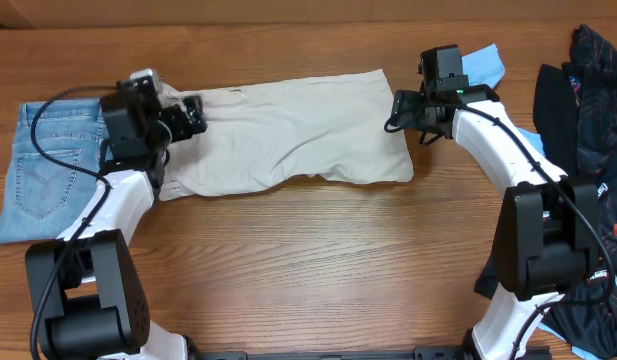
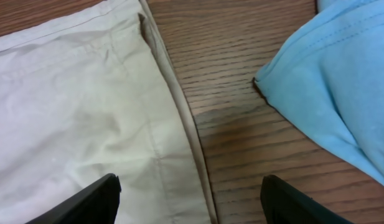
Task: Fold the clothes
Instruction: 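Lift the bottom hem with both grippers and fold it up to the waistband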
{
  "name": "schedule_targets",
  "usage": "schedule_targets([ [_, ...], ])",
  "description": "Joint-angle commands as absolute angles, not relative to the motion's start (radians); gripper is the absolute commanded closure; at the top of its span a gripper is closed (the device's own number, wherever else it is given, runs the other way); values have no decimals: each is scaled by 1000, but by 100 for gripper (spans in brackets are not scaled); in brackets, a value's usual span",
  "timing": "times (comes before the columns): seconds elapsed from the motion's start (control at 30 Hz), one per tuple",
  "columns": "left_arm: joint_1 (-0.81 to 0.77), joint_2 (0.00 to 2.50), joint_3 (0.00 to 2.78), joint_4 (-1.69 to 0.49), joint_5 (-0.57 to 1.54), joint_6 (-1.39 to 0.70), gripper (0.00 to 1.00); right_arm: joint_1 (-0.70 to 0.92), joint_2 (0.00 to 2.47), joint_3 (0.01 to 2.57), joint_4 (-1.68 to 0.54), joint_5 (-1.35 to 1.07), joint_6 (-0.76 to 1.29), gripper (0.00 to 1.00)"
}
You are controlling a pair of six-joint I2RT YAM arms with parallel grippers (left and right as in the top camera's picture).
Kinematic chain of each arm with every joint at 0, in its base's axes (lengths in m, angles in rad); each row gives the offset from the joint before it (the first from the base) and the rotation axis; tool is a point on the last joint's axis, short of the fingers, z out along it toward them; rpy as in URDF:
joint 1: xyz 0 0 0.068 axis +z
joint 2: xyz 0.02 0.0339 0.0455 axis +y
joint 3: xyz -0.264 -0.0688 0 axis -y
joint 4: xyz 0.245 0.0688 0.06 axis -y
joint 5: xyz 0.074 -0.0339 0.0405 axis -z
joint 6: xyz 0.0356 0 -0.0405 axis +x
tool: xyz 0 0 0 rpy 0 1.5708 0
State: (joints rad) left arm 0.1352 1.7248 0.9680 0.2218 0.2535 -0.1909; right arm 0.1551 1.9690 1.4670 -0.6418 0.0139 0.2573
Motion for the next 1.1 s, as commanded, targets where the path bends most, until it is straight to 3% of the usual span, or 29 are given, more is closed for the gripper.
schedule_targets([
  [0.0, 114, 1745, 1010, 241, 305, -107, 0, 155, 1960, 1486, -641, -2, 254, 25],
  [0.4, 115, 2016, 1205, 258, 220, -63, 3, 155, 1960, 1486, -670, -2, 258, 25],
  [0.67, 146, 2198, 1297, 86, 104, -183, 4, 155, 1960, 1486, -691, -2, 258, 26],
  [1.07, 150, 2092, 1311, -120, 131, -118, 0, 155, 1960, 1486, -774, -24, 256, 21],
])
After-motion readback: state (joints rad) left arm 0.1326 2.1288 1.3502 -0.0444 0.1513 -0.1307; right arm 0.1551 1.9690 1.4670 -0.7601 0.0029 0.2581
